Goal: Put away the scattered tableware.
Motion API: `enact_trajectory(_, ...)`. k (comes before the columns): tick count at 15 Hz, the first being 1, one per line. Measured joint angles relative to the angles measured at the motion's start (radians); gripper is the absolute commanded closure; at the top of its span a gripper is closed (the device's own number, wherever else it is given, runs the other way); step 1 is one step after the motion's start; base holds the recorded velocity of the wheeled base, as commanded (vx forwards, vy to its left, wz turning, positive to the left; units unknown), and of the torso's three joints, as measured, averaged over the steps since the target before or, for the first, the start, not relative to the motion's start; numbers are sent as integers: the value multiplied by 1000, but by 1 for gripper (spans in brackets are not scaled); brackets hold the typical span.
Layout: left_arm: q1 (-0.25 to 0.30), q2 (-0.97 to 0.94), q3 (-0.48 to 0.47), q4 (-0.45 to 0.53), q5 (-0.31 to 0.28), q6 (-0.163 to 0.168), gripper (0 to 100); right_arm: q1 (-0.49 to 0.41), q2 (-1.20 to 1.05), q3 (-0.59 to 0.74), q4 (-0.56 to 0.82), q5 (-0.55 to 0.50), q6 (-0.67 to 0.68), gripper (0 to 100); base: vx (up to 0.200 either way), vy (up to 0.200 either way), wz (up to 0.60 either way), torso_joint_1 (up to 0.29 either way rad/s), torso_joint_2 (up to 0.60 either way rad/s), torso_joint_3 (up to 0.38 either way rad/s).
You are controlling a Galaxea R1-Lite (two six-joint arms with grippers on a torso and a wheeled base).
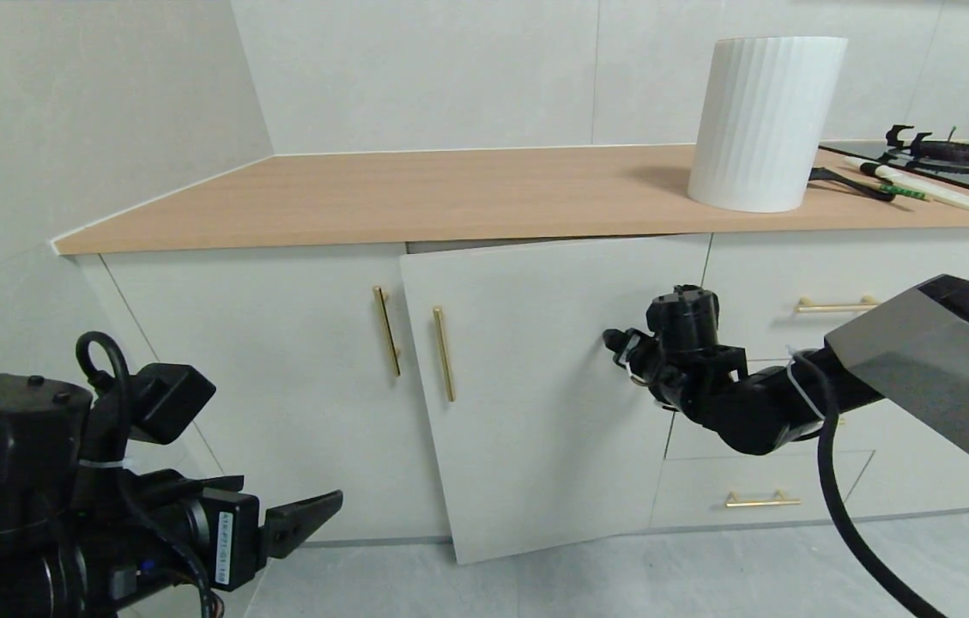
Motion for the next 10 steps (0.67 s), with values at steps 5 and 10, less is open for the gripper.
enact_trajectory(5,0,-1,-1,0,0,-1,0,-3,58,-65,-1,-89,-4,0,0,0,0,0,0,0)
enact_trajectory(10,0,-2,-1,0,0,0,0,-4,70,-67,0,-89,-6,0,0,0,0,0,0,0)
